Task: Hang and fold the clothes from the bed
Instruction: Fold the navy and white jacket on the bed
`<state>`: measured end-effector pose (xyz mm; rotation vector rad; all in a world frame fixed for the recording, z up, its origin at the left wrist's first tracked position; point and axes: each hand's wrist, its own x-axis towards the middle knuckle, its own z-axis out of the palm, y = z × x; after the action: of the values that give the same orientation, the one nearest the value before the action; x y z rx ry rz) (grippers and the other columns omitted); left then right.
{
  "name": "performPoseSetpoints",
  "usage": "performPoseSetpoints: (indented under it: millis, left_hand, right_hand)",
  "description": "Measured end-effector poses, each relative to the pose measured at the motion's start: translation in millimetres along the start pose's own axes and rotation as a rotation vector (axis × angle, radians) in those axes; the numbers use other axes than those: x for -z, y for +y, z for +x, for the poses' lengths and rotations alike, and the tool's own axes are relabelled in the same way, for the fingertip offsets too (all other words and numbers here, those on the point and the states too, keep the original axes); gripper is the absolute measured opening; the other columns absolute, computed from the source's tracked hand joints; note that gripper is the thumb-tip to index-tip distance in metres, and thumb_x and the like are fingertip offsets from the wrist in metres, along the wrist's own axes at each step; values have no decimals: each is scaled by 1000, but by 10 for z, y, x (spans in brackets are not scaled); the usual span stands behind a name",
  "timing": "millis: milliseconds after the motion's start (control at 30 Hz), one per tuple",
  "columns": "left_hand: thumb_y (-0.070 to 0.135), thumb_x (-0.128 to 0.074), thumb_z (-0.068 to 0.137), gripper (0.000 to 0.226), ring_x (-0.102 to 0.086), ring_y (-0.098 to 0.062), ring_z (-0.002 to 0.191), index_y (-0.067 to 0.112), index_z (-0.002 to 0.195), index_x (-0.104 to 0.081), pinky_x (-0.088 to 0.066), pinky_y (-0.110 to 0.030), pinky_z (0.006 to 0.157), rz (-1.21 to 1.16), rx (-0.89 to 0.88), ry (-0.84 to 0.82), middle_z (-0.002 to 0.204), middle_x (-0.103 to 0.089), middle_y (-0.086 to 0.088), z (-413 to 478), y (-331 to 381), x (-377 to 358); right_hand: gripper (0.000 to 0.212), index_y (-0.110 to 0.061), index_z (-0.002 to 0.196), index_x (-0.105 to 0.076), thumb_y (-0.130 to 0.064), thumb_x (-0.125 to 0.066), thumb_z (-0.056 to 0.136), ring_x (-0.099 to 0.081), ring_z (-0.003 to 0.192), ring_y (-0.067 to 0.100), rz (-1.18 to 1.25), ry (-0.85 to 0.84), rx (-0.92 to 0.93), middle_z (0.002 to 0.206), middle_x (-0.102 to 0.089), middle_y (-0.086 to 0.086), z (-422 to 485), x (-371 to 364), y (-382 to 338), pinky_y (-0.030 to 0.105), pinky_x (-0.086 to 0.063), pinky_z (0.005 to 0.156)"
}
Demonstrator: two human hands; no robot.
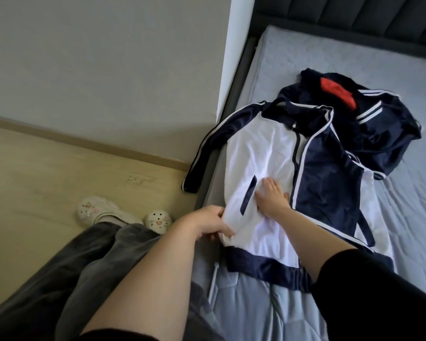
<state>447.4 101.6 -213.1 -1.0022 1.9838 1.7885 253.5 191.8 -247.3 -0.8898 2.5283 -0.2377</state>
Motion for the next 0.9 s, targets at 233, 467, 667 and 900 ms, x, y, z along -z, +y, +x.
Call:
performPoseSetpoints:
  millis: [233, 467, 667, 900]
  left_hand:
    - [36, -71, 78, 35, -64, -18, 82, 15, 104, -63, -52, -27, 64, -24, 134, 132, 97, -68, -3, -20, -73, -47]
    - [63, -26, 94, 62, -62, -26, 80, 15, 96, -64, -49, -34, 70, -620, 401, -120, 87, -68, -10, -105, -65, -39]
    - [19, -57, 94, 14, -61, -25, 78, 5, 96, -57, -49, -43, 85, -560, 372, -94, 88, -62, -12, -184, -50, -99]
    - [21, -68, 84, 26, -52, -17, 43, 9, 68, -52, -39, -16, 41, 16, 243, 281, 47, -58, -2, -144, -89, -71]
  right_hand:
    - [56, -9, 151, -11, -29, -28, 102, 3, 148, 21, 17, 84, 55, 160, 2, 8, -297, -94, -171, 44, -5, 118]
    - [52, -13, 150, -22, -28, -33, 101, -4, 147, 14, 123, 89, 129, 160, -8, 1, -538, -318, 114, 39, -4, 117]
    - [46, -16, 146, -30, -26, -35, 102, -26, 141, 21, 392, 23, 65, 156, -25, -1, -528, -234, 143, 38, -15, 117]
    - [53, -12, 151, -18, -29, -25, 101, -7, 147, 15, 98, 96, 44, 160, -8, 0, -560, -306, 76, 43, -9, 119]
